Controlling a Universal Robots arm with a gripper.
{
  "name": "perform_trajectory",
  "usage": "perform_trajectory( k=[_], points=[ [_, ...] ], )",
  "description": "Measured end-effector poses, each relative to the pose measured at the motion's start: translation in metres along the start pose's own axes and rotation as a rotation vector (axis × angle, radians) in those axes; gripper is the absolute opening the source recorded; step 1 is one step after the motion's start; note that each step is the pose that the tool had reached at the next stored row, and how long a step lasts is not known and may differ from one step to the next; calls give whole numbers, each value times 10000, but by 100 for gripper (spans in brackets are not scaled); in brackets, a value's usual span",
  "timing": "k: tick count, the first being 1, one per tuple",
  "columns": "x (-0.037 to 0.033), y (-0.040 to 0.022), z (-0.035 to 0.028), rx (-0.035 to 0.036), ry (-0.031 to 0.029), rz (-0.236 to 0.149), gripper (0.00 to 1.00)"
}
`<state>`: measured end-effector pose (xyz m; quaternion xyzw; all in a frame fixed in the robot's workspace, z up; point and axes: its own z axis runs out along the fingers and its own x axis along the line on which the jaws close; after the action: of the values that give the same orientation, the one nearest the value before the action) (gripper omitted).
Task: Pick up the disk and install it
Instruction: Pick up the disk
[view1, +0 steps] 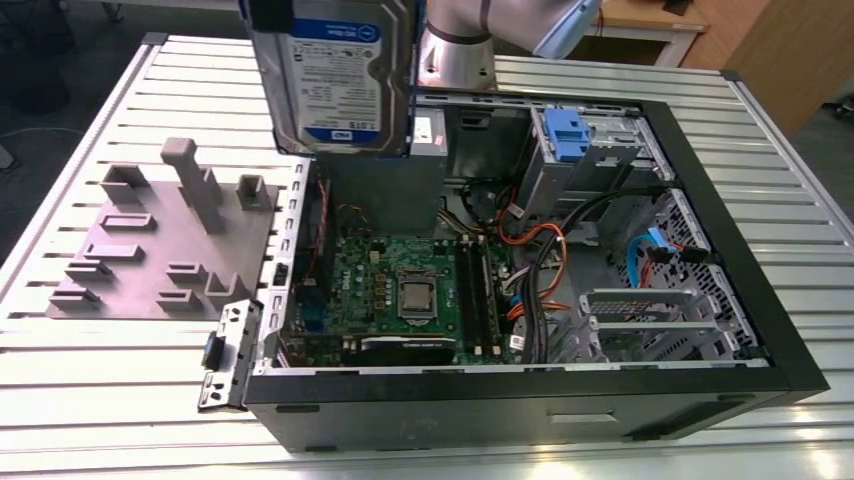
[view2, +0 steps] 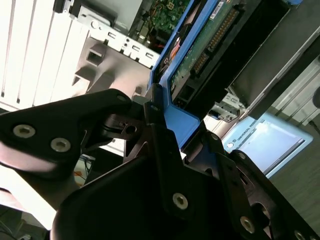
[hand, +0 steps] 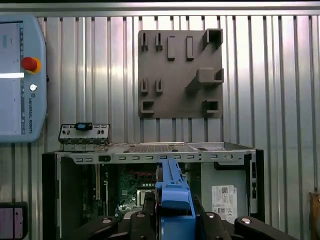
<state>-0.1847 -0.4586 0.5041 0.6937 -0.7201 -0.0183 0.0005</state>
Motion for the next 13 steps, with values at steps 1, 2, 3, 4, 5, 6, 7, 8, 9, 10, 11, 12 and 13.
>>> perform_trajectory(
  k=[1,2,3,4,5,6,7,8,9,10,11,12,13],
  points=[
    [1,-34,0,0,0,0,36],
    [2,-67,0,0,0,0,36],
    [4,-100,0,0,0,1,36],
    [5,-137,0,0,0,1,36],
    [6,-171,0,0,0,0,36],
    [6,-207,0,-1,1,0,36],
    [7,-241,0,0,1,0,36],
    [8,-274,0,-1,1,1,36],
    [9,-309,0,-1,1,1,36],
    [9,-345,0,0,1,1,36],
    [10,-379,0,0,1,0,36],
    [13,-479,0,0,1,1,36],
    [14,-511,-1,-1,2,0,36]
  ],
)
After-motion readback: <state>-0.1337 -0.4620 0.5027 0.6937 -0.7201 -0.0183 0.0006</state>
